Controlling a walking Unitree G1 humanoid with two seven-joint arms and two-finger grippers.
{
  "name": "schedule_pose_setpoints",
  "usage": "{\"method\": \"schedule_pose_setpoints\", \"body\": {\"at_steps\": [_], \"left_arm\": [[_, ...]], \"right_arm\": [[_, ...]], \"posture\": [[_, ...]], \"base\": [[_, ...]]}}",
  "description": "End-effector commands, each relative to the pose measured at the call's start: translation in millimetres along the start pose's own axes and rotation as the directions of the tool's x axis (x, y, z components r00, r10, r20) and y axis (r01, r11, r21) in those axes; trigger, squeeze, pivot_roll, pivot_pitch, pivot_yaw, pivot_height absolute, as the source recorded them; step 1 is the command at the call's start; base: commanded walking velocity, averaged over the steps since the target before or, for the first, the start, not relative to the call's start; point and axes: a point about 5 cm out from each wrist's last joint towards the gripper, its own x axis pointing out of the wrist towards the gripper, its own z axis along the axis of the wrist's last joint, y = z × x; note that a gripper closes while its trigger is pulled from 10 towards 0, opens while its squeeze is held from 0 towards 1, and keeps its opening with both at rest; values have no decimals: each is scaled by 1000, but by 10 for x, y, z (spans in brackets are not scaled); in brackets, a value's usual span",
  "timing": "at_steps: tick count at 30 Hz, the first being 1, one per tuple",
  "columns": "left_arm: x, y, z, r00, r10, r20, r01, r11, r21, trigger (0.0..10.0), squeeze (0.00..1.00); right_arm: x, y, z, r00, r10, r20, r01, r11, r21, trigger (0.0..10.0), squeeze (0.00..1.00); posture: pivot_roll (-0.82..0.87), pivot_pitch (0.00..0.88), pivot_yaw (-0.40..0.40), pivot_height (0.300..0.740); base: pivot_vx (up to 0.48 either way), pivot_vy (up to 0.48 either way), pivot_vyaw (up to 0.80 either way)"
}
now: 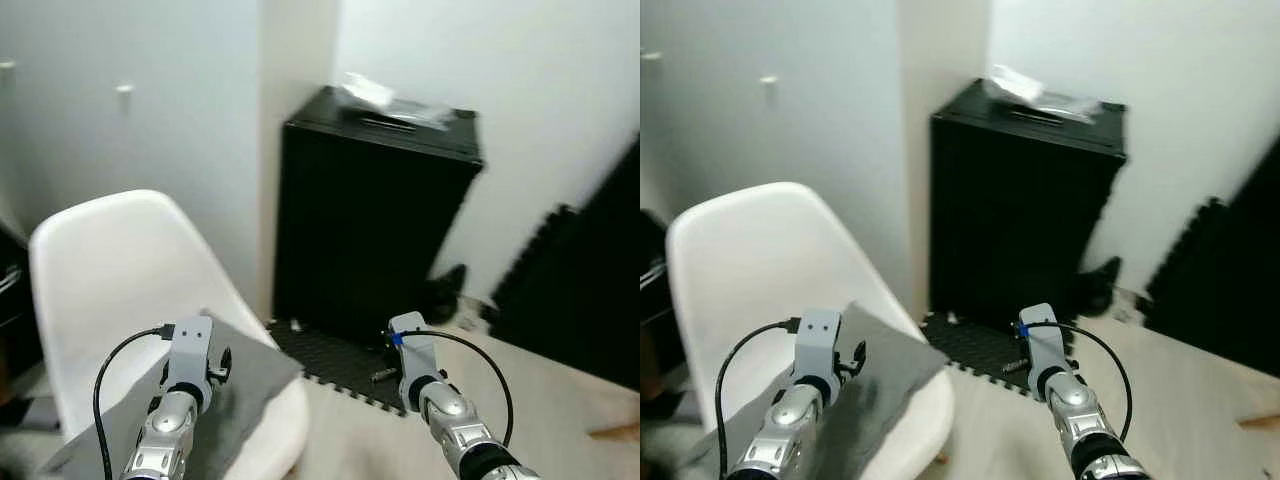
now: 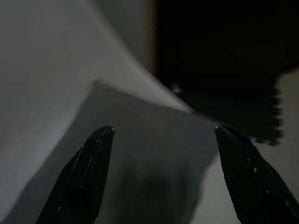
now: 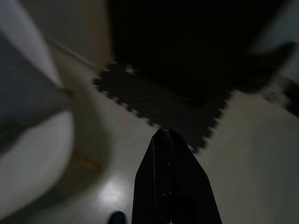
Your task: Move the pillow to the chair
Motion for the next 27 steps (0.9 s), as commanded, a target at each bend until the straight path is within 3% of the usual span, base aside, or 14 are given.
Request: {"method": "schedule_pose_setpoints", "body": {"at_steps": [1, 27], "left_arm": [[-7, -14, -1, 1000, -7, 4, 7, 1000, 3, 10000, 0], [16, 10, 48, 1000, -7, 2, 7, 1000, 6, 10000, 0]], "right_arm": [[-10, -13, -24, 1000, -9, -3, 9, 1000, 8, 10000, 0], [-18, -37, -73, 999, -40, -34, 41, 999, 20, 10000, 0]], "posture": [[-17, 26, -111, 740], [-11, 44, -99, 740]], "base": [[0, 0, -800], [0, 0, -800]]}}
